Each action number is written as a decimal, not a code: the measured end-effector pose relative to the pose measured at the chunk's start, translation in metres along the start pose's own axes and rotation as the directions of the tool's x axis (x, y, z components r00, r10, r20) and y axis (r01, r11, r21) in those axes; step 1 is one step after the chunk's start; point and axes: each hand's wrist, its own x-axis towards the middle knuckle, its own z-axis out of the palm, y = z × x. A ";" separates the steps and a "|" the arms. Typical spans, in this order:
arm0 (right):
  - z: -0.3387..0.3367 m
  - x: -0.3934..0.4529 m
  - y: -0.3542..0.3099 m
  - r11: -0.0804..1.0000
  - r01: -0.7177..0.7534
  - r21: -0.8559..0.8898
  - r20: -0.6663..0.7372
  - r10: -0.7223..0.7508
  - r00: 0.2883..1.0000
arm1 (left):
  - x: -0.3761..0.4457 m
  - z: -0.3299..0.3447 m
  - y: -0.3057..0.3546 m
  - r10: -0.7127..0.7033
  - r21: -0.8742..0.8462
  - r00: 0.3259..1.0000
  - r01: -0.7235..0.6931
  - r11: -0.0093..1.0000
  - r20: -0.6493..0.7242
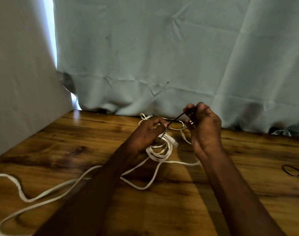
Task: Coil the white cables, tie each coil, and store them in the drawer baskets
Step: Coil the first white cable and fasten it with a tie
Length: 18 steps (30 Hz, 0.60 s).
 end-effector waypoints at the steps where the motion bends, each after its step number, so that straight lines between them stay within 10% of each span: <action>1: -0.002 0.001 -0.006 0.979 -0.053 0.196 0.062 0.041 0.997 | 0.001 -0.002 -0.002 -0.003 -0.013 1.000 0.003 1.000 -0.010; 4: -0.003 -0.001 -0.011 0.877 -0.140 0.459 0.200 0.052 0.978 | 0.004 -0.005 -0.004 -0.029 -0.065 0.999 0.026 0.998 -0.038; 8: -0.001 0.000 0.001 0.893 -0.297 0.339 0.180 0.248 0.952 | 0.008 -0.007 -0.009 -0.088 -0.202 0.969 0.041 0.979 -0.230; 13: 0.015 -0.015 0.033 0.904 -0.331 -0.272 0.070 0.361 0.930 | 0.016 -0.013 -0.013 -0.211 -0.419 0.911 0.047 0.907 -0.354; 18: 0.015 -0.020 0.059 0.583 0.139 -0.801 0.169 -0.003 0.986 | 0.014 -0.006 -0.007 -0.254 -0.546 0.938 0.088 0.833 -0.237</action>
